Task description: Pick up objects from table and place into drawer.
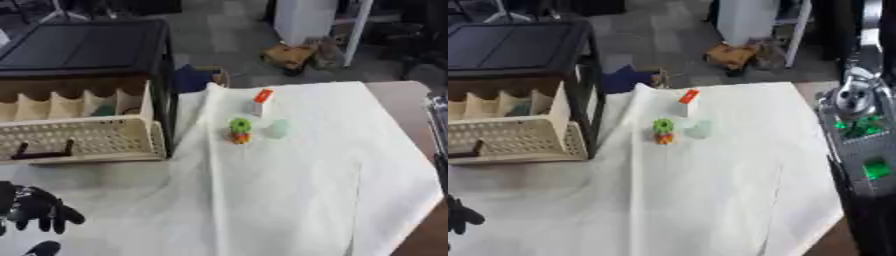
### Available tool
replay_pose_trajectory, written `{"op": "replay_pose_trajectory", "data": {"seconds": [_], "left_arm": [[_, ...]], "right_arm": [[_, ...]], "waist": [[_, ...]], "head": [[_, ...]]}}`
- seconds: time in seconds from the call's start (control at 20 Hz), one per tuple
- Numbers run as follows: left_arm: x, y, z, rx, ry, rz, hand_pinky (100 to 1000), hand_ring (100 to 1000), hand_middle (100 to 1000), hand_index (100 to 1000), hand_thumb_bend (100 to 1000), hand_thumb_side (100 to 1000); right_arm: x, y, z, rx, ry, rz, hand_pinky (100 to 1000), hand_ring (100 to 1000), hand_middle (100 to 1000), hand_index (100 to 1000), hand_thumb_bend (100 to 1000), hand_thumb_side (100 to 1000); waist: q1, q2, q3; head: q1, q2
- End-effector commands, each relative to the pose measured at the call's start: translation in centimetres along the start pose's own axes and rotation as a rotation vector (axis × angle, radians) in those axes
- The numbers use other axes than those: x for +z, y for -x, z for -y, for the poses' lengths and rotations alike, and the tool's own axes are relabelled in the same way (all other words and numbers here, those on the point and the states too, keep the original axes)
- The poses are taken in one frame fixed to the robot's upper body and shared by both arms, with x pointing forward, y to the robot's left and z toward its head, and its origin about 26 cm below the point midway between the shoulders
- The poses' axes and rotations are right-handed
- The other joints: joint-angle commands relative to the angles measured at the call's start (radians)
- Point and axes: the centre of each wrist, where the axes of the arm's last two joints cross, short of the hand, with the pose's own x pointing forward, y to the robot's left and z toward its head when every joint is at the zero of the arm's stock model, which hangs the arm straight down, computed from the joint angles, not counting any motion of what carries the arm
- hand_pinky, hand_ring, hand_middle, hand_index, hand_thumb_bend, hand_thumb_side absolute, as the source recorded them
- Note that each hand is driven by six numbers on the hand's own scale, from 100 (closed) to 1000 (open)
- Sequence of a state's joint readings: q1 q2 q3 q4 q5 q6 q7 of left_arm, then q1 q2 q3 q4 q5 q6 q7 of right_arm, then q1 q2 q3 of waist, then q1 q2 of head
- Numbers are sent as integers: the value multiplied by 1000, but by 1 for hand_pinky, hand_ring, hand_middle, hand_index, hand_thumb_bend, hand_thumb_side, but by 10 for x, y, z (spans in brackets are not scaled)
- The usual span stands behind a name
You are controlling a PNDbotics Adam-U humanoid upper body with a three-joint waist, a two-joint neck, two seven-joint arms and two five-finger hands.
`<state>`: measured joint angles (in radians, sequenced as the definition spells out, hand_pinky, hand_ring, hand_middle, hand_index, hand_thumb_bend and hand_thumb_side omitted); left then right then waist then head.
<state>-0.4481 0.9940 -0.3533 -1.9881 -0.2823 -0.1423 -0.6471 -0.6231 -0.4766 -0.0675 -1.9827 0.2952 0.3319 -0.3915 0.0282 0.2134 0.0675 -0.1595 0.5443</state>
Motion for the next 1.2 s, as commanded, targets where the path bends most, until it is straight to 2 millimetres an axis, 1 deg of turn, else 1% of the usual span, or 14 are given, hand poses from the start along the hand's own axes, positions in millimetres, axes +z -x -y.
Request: {"op": "replay_pose_trajectory", "data": {"seconds": [0.05,0.25,0.55,0.9,1.2], "left_arm": [[6,-1,-11,-31,-27,-30,522,652,652,913,100,1000],[7,-1,-13,-30,-44,-57,525,662,662,915,100,1000],[9,-1,-18,-14,-76,-108,531,681,677,920,100,1000],[13,0,-25,-25,-121,-188,524,671,656,915,100,1000],[13,7,-27,-19,-138,-242,522,672,651,918,100,1000]], "right_arm": [[-4,-6,6,-10,21,23,588,599,551,750,100,943],[-4,-5,7,-9,25,26,588,599,551,748,100,945],[-6,-12,1,-8,27,24,588,599,550,747,100,948],[-6,-13,1,5,30,22,587,598,550,744,100,945],[-7,-12,2,9,37,21,587,597,549,741,100,944]], "waist": [[1,-12,-2],[1,-8,-5],[2,-2,-6],[4,5,-11],[5,13,-19]], "head": [[7,7],[18,6],[29,-5],[38,-21],[51,-28]]}}
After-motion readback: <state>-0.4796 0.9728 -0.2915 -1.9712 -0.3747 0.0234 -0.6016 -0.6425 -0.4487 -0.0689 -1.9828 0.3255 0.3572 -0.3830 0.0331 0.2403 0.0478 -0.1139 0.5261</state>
